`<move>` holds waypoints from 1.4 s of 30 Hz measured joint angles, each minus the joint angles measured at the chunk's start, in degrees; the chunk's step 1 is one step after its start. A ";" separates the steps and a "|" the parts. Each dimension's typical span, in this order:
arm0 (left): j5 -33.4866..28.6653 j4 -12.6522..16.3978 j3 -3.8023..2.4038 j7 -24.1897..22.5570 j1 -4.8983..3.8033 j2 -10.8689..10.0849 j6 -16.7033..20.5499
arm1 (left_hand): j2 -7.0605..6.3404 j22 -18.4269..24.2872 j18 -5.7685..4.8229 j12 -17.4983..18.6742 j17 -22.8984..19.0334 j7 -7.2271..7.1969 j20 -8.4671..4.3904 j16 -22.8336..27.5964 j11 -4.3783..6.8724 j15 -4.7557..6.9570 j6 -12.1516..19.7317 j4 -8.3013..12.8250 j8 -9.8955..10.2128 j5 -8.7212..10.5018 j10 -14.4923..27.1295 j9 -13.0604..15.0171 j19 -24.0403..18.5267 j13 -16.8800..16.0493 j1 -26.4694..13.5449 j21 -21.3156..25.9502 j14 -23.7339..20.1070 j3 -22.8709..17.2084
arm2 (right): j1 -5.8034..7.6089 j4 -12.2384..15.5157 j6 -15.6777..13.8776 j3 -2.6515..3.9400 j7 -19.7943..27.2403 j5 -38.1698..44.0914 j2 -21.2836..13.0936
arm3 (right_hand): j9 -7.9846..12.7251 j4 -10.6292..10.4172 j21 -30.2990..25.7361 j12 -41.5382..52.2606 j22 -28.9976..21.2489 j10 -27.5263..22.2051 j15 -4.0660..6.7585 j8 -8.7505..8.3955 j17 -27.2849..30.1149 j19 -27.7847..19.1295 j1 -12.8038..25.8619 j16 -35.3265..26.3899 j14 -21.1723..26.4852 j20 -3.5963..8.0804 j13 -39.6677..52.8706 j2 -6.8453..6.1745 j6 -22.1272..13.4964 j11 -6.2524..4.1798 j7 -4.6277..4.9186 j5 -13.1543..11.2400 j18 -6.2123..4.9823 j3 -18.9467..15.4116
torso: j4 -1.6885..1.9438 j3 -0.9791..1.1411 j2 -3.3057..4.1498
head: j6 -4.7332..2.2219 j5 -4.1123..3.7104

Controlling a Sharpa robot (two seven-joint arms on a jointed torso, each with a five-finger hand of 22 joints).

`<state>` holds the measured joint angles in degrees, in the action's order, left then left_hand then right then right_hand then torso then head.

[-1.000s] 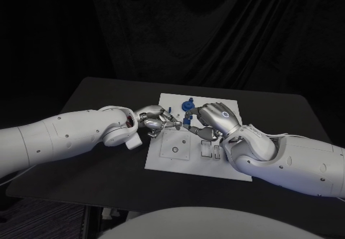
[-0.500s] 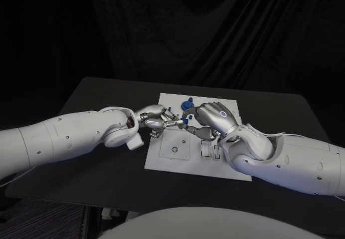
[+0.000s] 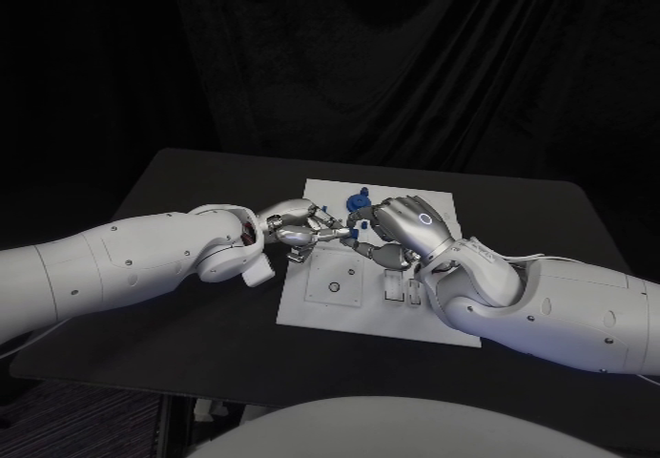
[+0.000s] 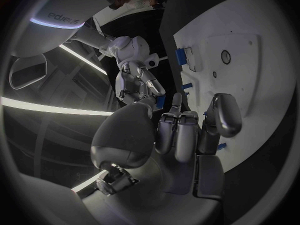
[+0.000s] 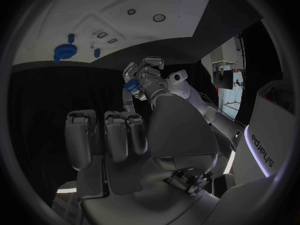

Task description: Assemble the parts on the task board

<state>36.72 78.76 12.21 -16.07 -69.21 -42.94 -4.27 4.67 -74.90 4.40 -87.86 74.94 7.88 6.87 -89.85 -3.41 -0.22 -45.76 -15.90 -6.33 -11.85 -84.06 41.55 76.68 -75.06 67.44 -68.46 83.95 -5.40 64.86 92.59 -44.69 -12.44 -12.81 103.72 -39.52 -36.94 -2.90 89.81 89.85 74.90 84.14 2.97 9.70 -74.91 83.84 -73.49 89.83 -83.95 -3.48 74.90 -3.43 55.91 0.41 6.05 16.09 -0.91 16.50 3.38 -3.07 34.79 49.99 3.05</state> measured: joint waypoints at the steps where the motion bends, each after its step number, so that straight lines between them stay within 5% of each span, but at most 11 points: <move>1: 0.00 -0.05 0.00 -0.03 0.01 0.04 -0.01 | 0.07 0.00 0.00 0.00 0.00 -0.19 0.00 0.00 0.00 0.00 -0.23 0.18 -0.33 0.00 0.00 -0.18 0.00 0.00 0.93 0.00 0.00 0.18 | 0.00 0.00 0.02 0.00 0.01 0.00 0.06 | 0.00 0.00 0.00 0.00 0.00 0.00 0.00 -0.01 0.00 0.00 0.00 0.00 0.00 0.00 0.00 0.00 0.00 0.00 0.00 0.00 0.00 0.00 | -0.01 0.00 -0.03 | 0.00 0.03; 11: -0.03 -0.49 -0.03 -0.31 0.06 0.37 -0.25 | 0.89 0.00 0.00 -0.01 -0.01 -0.73 -0.05 0.00 0.00 0.00 -2.39 2.73 -3.55 0.01 0.00 -0.25 0.06 -0.03 5.77 0.00 0.00 0.95 | 0.00 -0.04 0.55 -0.05 0.01 -0.01 0.39 | 0.01 0.06 0.00 0.00 0.05 0.00 0.00 -0.22 0.00 0.00 -0.01 0.00 0.00 0.00 0.00 -0.02 0.04 0.00 -0.04 -0.13 0.00 -0.07 | -0.04 -0.01 -0.08 | 0.00 0.04; 12: -0.04 -0.51 -0.04 -0.38 0.06 0.40 -0.28 | 0.30 0.00 -0.01 -0.02 -0.01 -0.64 -0.60 0.00 0.39 0.00 -2.30 3.36 -3.72 -4.61 0.01 -0.21 0.11 -0.02 6.99 0.00 0.00 0.00 | 0.00 -0.06 0.67 -0.06 0.00 -0.01 0.41 | 0.01 0.07 0.00 0.00 0.04 0.00 0.00 -0.22 0.00 0.00 0.13 0.00 0.00 0.00 0.00 -0.17 0.06 0.00 -0.06 -0.10 0.00 -0.07 | -0.04 -0.01 -0.08 | 0.00 0.04; 13: -0.07 -0.51 -0.08 -0.48 0.06 0.45 -0.34 | -0.31 0.00 -0.01 -0.02 -0.01 -0.62 -0.95 0.00 0.68 0.00 -2.25 3.23 -4.21 -16.69 0.04 -0.11 0.12 0.00 7.91 0.00 0.00 -1.37 | 0.00 -0.12 0.83 -0.10 -0.01 -0.02 0.45 | 0.02 0.07 0.00 0.00 0.04 0.00 0.00 -0.23 0.00 0.00 0.07 0.00 0.00 0.00 0.00 -0.23 0.10 0.00 -0.10 0.11 0.00 -0.07 | -0.03 -0.01 -0.07 | 0.00 0.04; 14: -0.08 -0.50 -0.09 -0.55 0.06 0.53 -0.40 | -0.38 0.00 -0.01 -0.02 -0.01 -0.73 -0.95 0.00 0.68 0.00 -2.36 2.95 -4.57 -20.78 0.04 0.00 0.12 0.02 7.98 0.00 0.00 -1.67 | 0.00 -0.14 0.98 -0.11 -0.02 -0.03 0.49 | 0.02 0.05 0.00 0.00 0.04 0.00 0.00 -0.27 0.00 0.00 0.07 0.00 0.00 0.00 0.00 -0.24 0.11 0.00 -0.11 0.12 0.00 -0.06 | -0.03 -0.01 -0.05 | 0.00 0.05; 16: -0.08 -0.49 -0.08 -0.67 0.06 0.63 -0.49 | -0.38 0.00 0.00 -0.02 -0.01 -0.73 -0.95 0.00 0.68 0.02 -2.36 2.71 -4.86 -23.29 0.04 0.16 0.12 0.02 7.98 0.00 0.01 -1.92 | 0.00 -0.15 1.35 -0.11 -0.05 -0.05 0.53 | 0.03 -0.05 0.00 0.00 0.04 0.00 0.00 -0.34 0.00 0.00 0.14 0.00 0.00 0.00 0.00 -0.31 0.12 0.00 -0.12 0.12 0.00 0.04 | -0.03 -0.01 -0.04 | 0.00 0.09; 29: -0.02 -0.79 0.04 -0.74 0.28 0.66 -0.53 | -0.90 0.00 -0.01 -0.01 -0.02 -1.12 -0.95 0.00 1.02 0.43 -2.77 2.94 -8.01 -25.07 0.07 1.67 0.12 0.03 8.50 -0.30 0.00 -2.48 | 0.05 -0.05 3.78 -0.03 -0.11 -0.05 0.62 | 0.18 -0.12 0.00 0.00 0.03 0.00 -0.01 -0.21 0.00 0.00 0.61 0.00 0.00 0.00 0.00 -0.25 0.17 0.00 -0.17 0.12 0.00 0.11 | 0.02 -0.01 -0.01 | 0.00 0.27; 35: 0.02 -0.87 0.07 -0.65 0.31 0.75 -0.60 | -1.49 0.00 -0.01 0.00 -0.02 -1.83 -1.35 0.00 1.48 0.85 -1.82 3.36 -12.39 -27.33 0.03 4.62 0.53 0.03 9.03 -0.30 0.00 -3.36 | 0.08 -0.06 4.31 -0.01 -0.15 -0.05 0.71 | 0.18 -0.12 0.00 0.00 0.03 0.00 -0.01 -0.21 0.00 0.00 0.58 0.00 0.00 0.00 0.00 -0.22 0.16 0.00 -0.17 0.12 0.00 0.11 | 0.03 -0.03 0.01 | 0.00 0.31; 40: 0.02 -1.01 0.07 -0.57 0.31 0.88 -0.70 | -2.62 0.00 -0.01 0.00 -0.02 -2.50 -1.88 0.00 2.30 1.67 -1.21 4.11 -17.97 -30.19 0.03 5.11 0.64 0.03 9.51 -0.30 0.00 -4.50 | 0.08 -0.08 4.60 -0.02 -0.14 -0.04 0.77 | 0.17 -0.11 0.00 0.00 0.03 0.00 0.00 -0.21 0.00 0.00 0.51 0.00 0.00 0.00 0.00 -0.15 0.16 0.00 -0.17 0.11 0.00 0.12 | 0.03 -0.03 0.02 | 0.00 0.35; 42: 0.03 -1.06 0.07 -0.54 0.32 0.91 -0.77 | -2.81 0.00 -0.01 0.00 -0.02 -2.67 -1.88 0.00 2.30 1.66 -1.03 3.96 -18.40 -30.75 0.03 5.11 0.64 0.03 9.70 -0.30 0.00 -4.93 | 0.08 -0.08 4.72 -0.02 -0.14 -0.04 0.80 | 0.17 -0.02 0.00 0.00 0.03 0.00 0.00 -0.22 0.00 0.00 0.44 0.00 0.00 0.00 0.00 -0.08 0.16 0.00 -0.17 0.10 0.00 0.21 | 0.03 -0.03 0.03 | 0.00 0.35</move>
<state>36.75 77.70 12.28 -16.61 -68.89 -42.03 -5.04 1.85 -74.90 4.40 -87.86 74.92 5.21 5.00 -89.85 -1.11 1.45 -46.79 -11.94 -24.74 -42.60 -84.03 46.66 77.32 -75.03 77.14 -68.76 83.95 -10.33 64.94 92.51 -39.97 -12.46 -12.94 103.68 -38.73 -36.77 -2.92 89.81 89.85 74.93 84.14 2.96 9.48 -74.91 83.84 -73.06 89.83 -83.95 -3.48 74.90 -3.50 56.07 0.41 5.88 16.19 -0.91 16.71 3.42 -3.10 34.82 49.99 3.39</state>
